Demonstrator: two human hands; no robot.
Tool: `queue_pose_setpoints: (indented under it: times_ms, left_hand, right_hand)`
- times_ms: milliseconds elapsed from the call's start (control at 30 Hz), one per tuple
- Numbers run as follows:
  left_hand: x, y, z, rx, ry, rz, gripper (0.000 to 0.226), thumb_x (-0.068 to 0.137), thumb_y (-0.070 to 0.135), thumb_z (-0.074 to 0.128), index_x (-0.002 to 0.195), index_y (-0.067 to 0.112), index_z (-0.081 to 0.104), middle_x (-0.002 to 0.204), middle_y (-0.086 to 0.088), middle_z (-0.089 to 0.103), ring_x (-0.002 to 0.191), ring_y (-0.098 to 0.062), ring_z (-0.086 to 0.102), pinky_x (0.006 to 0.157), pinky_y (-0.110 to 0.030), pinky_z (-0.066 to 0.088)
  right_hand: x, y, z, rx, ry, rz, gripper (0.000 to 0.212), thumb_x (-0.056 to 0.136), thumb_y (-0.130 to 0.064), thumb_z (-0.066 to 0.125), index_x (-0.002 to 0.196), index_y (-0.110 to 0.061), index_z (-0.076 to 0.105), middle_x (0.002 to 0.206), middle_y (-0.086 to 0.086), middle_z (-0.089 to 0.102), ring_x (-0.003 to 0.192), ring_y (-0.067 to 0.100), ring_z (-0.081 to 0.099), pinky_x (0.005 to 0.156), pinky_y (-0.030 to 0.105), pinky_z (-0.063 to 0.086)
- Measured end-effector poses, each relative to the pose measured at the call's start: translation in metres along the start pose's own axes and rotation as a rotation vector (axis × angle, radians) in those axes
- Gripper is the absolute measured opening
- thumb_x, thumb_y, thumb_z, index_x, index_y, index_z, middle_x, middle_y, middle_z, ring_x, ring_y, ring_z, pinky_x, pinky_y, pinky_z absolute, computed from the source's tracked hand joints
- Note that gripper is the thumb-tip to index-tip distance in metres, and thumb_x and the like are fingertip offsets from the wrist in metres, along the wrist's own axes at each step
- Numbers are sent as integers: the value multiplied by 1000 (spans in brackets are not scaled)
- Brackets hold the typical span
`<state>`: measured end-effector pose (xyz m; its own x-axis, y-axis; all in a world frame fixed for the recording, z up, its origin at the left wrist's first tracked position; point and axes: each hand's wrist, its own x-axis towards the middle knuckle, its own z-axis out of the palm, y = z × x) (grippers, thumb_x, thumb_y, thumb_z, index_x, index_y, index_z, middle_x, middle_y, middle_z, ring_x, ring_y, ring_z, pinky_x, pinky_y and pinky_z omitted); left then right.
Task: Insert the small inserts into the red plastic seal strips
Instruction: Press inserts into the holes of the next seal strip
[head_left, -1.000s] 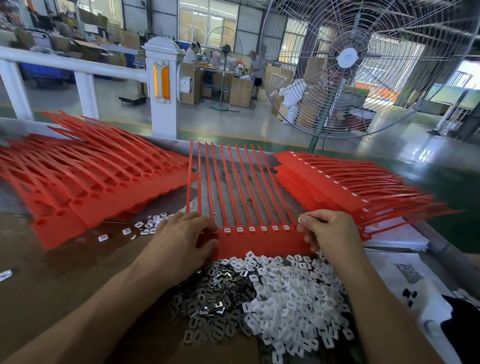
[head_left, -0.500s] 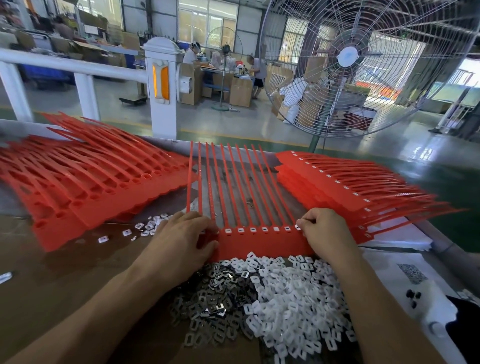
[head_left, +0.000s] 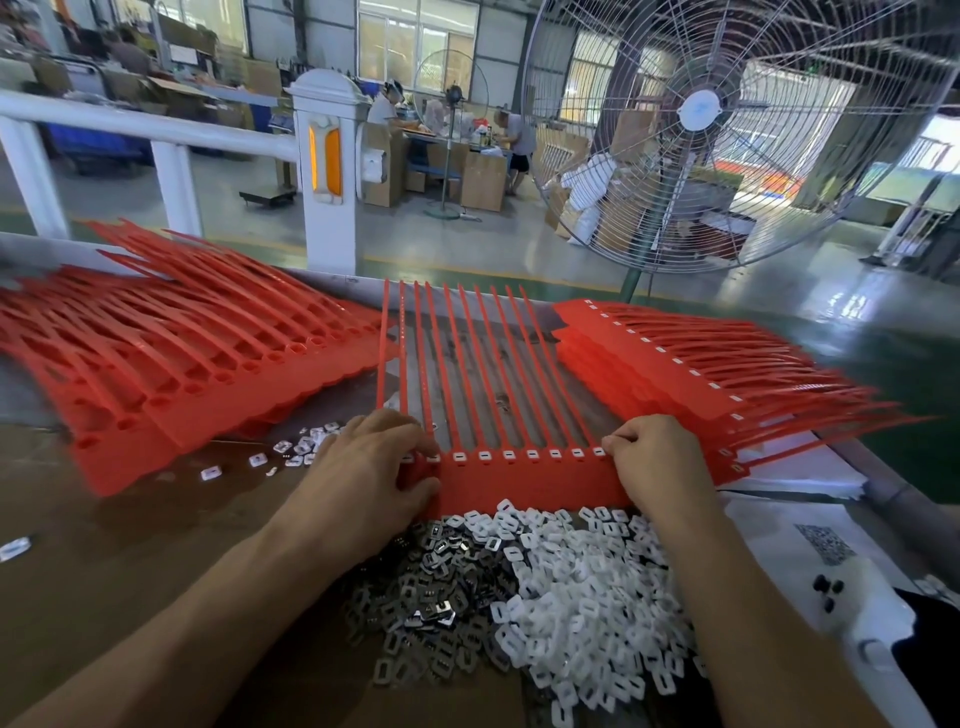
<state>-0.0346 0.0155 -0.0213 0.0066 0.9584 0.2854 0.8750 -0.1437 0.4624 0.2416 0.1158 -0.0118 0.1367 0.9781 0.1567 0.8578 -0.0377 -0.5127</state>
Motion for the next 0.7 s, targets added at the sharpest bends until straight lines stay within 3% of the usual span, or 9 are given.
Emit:
queue_pose_setpoints:
  times_ms: [100, 200, 333, 500, 700]
  left_hand:
    - [-1, 1, -1, 40, 33, -51, 50, 84, 53, 73, 129, 39, 58, 144, 13, 41, 133, -13, 37, 115, -39, 32]
    - [-2, -1, -5, 149, 66, -158, 73, 75, 69, 70, 135, 34, 46, 136, 9, 43, 128, -15, 41, 111, -39, 34]
    - [1, -5, -11, 316, 4, -312, 93, 67, 89, 56, 132, 24, 43, 129, 2, 49, 124, -20, 48, 106, -39, 38]
    - [2, -4, -13, 400, -96, -334, 92, 66, 96, 39, 123, 25, 52, 124, 1, 55, 120, -20, 52, 104, -40, 38]
    - [2, -4, -14, 341, -103, -331, 82, 67, 92, 47, 118, 28, 51, 120, 6, 57, 117, -18, 54, 103, -39, 38]
  right_hand:
    - [-1, 4, -2, -2, -3, 4, 21, 97, -27, 67, 85, -14, 78, 77, 3, 72, 74, 22, 66, 75, 39, 56]
    - [-2, 4, -3, 3, -17, 6, 18, 96, -30, 68, 87, -19, 78, 80, 0, 73, 80, 21, 68, 79, 41, 57]
    - [-3, 4, -2, 65, -39, 24, 25, 95, -31, 70, 75, -18, 76, 66, 1, 71, 69, 22, 68, 74, 45, 59]
    - [-1, 1, -1, 60, -75, 23, 28, 95, -29, 70, 79, -9, 79, 66, 14, 72, 66, 32, 70, 69, 45, 58]
    - [1, 1, -1, 30, -125, 25, 32, 97, -31, 66, 90, -2, 78, 62, 15, 68, 58, 31, 63, 59, 39, 48]
